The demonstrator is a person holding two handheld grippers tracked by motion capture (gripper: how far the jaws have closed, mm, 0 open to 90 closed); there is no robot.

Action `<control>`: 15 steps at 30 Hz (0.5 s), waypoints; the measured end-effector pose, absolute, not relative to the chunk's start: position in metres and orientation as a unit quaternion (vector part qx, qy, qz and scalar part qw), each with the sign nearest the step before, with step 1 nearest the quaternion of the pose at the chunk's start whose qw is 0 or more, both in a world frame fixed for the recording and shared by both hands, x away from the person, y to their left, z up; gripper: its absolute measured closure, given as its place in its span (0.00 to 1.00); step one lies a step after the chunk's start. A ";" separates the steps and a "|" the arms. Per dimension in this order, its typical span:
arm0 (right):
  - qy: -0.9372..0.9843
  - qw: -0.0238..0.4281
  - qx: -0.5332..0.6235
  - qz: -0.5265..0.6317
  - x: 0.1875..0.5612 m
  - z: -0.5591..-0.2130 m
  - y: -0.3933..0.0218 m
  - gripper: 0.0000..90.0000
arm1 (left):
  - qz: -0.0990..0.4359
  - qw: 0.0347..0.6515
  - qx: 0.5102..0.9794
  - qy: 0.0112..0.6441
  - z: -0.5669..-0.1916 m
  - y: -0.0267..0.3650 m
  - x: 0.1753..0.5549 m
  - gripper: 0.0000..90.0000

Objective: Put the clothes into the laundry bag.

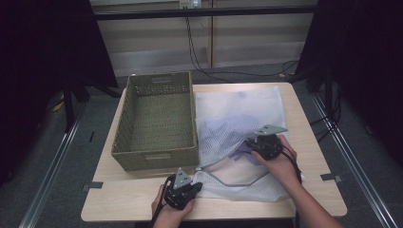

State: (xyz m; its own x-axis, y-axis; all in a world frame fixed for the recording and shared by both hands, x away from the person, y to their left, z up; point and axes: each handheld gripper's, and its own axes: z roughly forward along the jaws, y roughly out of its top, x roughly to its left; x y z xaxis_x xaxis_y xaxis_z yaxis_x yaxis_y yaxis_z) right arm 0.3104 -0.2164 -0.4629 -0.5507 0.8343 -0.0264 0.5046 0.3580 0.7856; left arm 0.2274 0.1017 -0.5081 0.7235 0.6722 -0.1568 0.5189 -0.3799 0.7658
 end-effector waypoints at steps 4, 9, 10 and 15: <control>0.820 0.183 0.383 0.384 0.266 -0.455 -0.226 0.96 | 0.096 0.421 0.825 0.364 -0.508 0.100 0.227 1.00; 0.823 0.170 0.434 0.325 0.267 -0.493 -0.241 0.98 | 0.099 0.417 0.826 0.365 -0.507 0.097 0.227 1.00; 0.812 0.164 0.453 0.329 0.271 -0.495 -0.243 0.98 | 0.096 0.417 0.827 0.364 -0.507 0.097 0.227 1.00; 0.782 0.177 0.498 0.331 0.312 -0.501 -0.241 0.99 | 0.073 0.424 0.827 0.361 -0.507 0.099 0.231 1.00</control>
State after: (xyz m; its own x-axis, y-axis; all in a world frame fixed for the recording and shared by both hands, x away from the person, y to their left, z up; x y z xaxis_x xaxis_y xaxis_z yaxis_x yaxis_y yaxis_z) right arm 0.3116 -0.2410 -0.5013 -0.4407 0.8961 0.0523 0.6611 0.2846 0.6942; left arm 0.2310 0.0994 -0.5072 0.7286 0.6592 -0.1862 0.5359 -0.3792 0.7543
